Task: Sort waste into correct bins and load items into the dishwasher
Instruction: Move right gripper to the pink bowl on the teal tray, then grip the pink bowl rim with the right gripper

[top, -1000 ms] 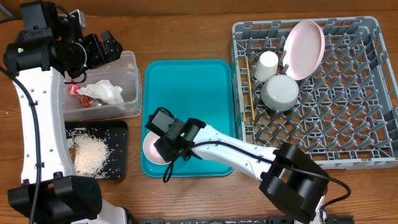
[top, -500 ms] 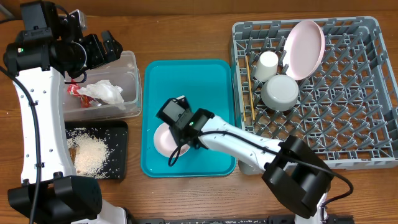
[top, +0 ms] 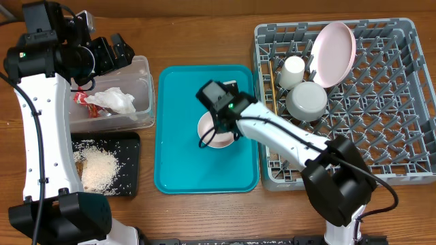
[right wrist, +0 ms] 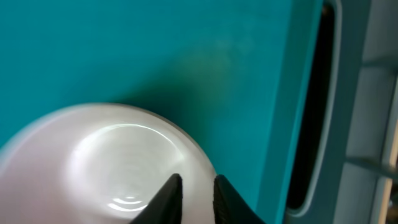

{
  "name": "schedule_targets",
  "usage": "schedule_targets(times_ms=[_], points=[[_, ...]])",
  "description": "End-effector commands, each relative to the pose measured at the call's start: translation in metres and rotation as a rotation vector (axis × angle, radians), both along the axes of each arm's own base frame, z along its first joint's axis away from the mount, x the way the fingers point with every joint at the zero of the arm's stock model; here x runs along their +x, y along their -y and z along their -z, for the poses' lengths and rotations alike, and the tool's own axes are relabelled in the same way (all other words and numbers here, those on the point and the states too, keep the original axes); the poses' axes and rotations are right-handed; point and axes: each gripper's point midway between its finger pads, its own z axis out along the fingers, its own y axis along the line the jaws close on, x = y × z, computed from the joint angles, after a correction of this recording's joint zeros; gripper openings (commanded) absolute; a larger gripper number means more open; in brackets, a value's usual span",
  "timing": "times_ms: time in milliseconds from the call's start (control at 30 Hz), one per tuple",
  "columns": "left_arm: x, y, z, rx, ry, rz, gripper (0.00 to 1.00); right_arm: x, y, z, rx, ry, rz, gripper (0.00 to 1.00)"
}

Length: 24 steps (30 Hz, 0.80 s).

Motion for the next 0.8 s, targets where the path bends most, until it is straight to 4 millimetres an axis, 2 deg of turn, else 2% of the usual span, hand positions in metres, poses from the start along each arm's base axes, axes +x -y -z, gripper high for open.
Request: schedule_targets(times_ms=[0,133,400,567,767], points=[[0.003,-0.002,-0.006,0.001,0.013,-0.021,1.0,-0.006,-0.044,-0.039,0.216,-0.057,-0.06,0.24],[0.003,-0.002,-0.006,0.001,0.013,-0.021,1.0,-0.027,-0.067,-0.041,0.289,-0.135,-0.151,0.28],[0.003,-0.002,-0.006,0.001,0.013,-0.021,1.0,-0.051,-0.084,-0.037,0.252,-0.148,-0.258,0.35],[0.003,-0.002,-0.006,0.001,0.013,-0.021,1.0,-0.053,-0.083,-0.022,0.165,-0.119,-0.266,0.39],[0.003,-0.002,-0.006,0.001,0.013,-0.021,1.0,-0.05,-0.074,0.009,0.089,-0.12,-0.252,0.4]])
